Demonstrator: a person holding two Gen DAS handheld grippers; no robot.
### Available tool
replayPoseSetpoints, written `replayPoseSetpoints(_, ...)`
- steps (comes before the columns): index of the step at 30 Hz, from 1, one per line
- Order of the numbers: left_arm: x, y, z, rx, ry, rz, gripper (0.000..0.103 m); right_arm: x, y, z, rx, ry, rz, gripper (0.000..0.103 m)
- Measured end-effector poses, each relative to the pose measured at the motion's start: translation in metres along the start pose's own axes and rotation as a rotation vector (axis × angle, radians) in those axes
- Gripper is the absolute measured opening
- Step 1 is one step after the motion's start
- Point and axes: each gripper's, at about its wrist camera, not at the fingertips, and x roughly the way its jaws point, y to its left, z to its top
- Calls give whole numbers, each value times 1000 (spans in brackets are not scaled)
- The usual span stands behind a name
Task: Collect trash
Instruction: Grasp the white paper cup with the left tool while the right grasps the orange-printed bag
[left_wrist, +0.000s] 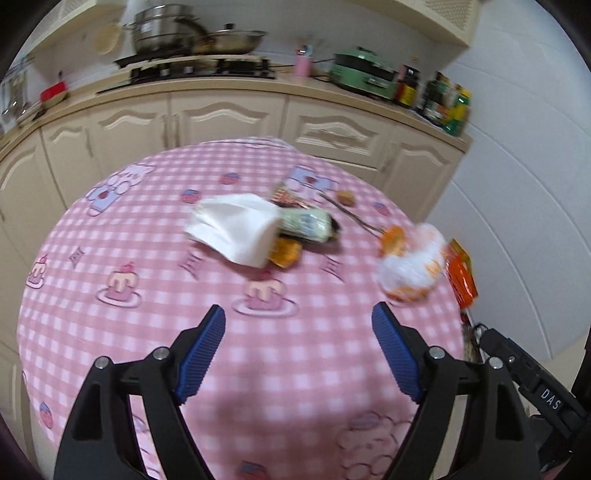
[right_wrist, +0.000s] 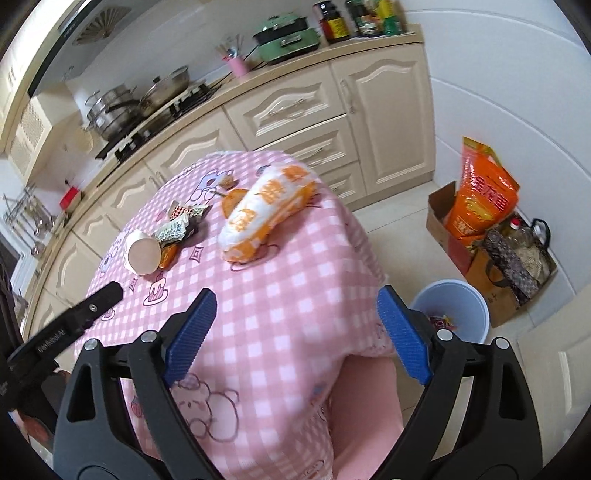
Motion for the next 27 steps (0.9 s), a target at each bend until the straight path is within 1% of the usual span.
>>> replayPoseSetpoints(3, 3, 17, 11, -25, -7, 20, 82, 15, 10, 11, -17, 11, 6, 87)
replayPoseSetpoints(5, 6, 24, 20, -36, -5, 21, 83, 26, 15, 18, -27, 21, 12, 88)
replayPoseSetpoints(8, 16, 34, 33, -64, 9, 27, 83, 46, 21, 31, -29, 45, 23, 88)
replayPoseSetpoints(10, 25, 39, 43, -90, 17, 27, 83, 61, 23, 38, -29, 58, 16, 88)
replayPoseSetpoints(14, 46, 46, 56, -125, 73, 22, 84, 91, 23, 48, -18, 96, -4, 88)
replayPoseSetpoints(17, 63, 48, 64, -154, 103, 13, 83, 105, 22, 52, -10, 103, -21, 88)
replayPoseSetpoints(19, 76, 49, 69, -175, 125, 15, 84, 106, 24, 54, -20, 85, -27, 88)
replayPoseSetpoints(21, 91, 53, 71, -205, 138, 7, 83, 110, 26, 56, -44, 86, -42, 88)
replayPoseSetpoints(23, 101, 56, 70, -220, 147, 32, 82, 113, 29, 56, -73, 83, -56, 88)
replayPoseSetpoints(24, 106, 60, 70, -228, 165, 25, 80, 113, 32, 56, -95, 78, -60, 88)
replayPoseSetpoints(26, 112, 65, 68, -242, 192, 10, 38, 115, 33, 55, -111, 68, -55, 76)
replayPoseSetpoints(27, 116, 69, 66, -256, 218, 4, 36, 114, 32, 55, -111, 63, -51, 58)
